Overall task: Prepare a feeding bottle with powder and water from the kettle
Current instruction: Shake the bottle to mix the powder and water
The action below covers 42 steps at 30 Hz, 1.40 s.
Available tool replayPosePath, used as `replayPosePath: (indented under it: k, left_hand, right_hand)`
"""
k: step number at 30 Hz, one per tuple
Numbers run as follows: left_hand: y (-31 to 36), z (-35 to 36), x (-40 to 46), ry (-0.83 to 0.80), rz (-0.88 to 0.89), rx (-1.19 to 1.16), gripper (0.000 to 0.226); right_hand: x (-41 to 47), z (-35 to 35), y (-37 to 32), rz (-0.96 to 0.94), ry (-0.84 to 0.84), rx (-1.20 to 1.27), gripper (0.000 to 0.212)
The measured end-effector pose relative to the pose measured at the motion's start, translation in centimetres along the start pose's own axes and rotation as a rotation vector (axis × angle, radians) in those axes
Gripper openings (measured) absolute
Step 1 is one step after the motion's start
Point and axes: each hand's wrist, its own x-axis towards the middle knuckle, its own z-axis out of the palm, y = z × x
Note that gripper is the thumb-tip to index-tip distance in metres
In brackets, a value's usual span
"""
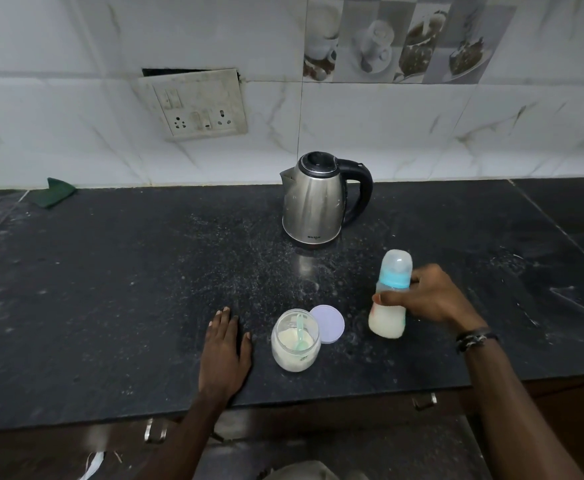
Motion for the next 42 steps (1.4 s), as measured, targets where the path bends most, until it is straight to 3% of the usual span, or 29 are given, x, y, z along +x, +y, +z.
replayPosePath:
  k: [3,7,11,14,17,21,25,29,31,35,38,42]
  left_hand:
    - [0.1,-0.1,0.0,-0.001,0.0,0.006,0.062]
    - [0.1,-0.1,0.0,0.006,0.005,0.006,0.062]
    - [0.1,-0.1,0.0,-0.001,0.006,0.01,0.061]
    - [0.1,-0.1,0.0,0.001,0.0,0.006,0.062]
    - [0.2,-0.2,-0.1,0.004,0.0,0.011,0.062]
    - [0.1,-0.1,-0.1,0.001,-0.004,0.012,0.063]
    - [0.0,-0.1,0.0,0.001,-0.001,0.011,0.062]
    - [0.0,-0.1,0.0,-0.002,0.004,0.011,0.062]
    - [0.0,0.0,0.0,0.0,0.003,0.016,0.062]
    - [0.0,0.0,0.0,-0.005,0.004,0.021,0.062]
    - [0.0,-0.1,0.0,-0.006,0.001,0.024,0.062]
    - [0.0,-0.1,0.0,-0.002,0.005,0.022,0.062]
  right_hand:
    - [0.0,-0.4,0.4,0.038,0.081,-0.107,0.05]
    - [-0.4,-1.3,-0.1,0.028,-0.02,0.014,0.033]
    - [-0.4,-1.3,0.1,-0.008,0.06,-0.104,0.054]
    - [-0.4,-1.2,-0.1,-0.01,-0.019,0.034,0.034]
    - [-0.2,-0.9,-0.1,-0.015,0.063,-0.104,0.043]
    - [-0.3,-0.8,0.0,-0.016,-0.007,0.072,0.034]
    - [-0.1,-0.9,0.0,-0.044,0.101,-0.016,0.044]
    - [-0.2,-1.0,0.1,-0.027,0.034,0.055,0.032]
    - [-0.1,-0.9,-0.1,-0.036,0.116,-0.026,0.042]
    - [-0.1,-0.7,0.0,-0.03,-0.001,0.096,0.033]
    - [0.0,-0.3,0.0,-0.059,0.099,-0.028,0.042]
    - [-0.3,-0.3,-0.3,-0.064,-0.002,0.067,0.027]
